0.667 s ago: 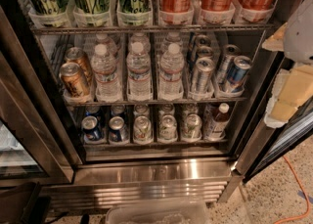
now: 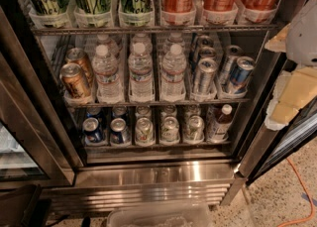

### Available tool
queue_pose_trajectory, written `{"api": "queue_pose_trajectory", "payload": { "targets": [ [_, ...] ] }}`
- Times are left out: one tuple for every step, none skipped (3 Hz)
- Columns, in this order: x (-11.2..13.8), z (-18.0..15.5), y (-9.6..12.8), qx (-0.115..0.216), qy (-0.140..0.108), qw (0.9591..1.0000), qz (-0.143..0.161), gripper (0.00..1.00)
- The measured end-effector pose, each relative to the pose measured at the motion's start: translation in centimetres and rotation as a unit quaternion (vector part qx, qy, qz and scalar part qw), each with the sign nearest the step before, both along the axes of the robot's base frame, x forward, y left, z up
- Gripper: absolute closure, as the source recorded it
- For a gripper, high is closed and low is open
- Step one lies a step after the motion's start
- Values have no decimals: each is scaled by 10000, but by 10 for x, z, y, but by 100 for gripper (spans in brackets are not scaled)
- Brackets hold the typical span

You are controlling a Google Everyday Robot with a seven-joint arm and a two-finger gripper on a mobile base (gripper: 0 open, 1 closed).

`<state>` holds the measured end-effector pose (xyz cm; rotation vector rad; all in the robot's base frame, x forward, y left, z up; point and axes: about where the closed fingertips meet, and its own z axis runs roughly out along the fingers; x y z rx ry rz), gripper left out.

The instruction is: Pick green can from top shelf of fridge

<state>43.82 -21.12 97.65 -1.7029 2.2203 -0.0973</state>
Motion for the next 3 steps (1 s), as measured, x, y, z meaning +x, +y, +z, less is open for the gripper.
{"api": "queue_pose_trajectory", "payload": {
  "targets": [
    [-5,2,30,311,-191,9993,119,0],
    [-9,11,69,724,-471,9953,432,0],
    [-13,24,109,1103,-750,9875,838,0]
  ]
}}
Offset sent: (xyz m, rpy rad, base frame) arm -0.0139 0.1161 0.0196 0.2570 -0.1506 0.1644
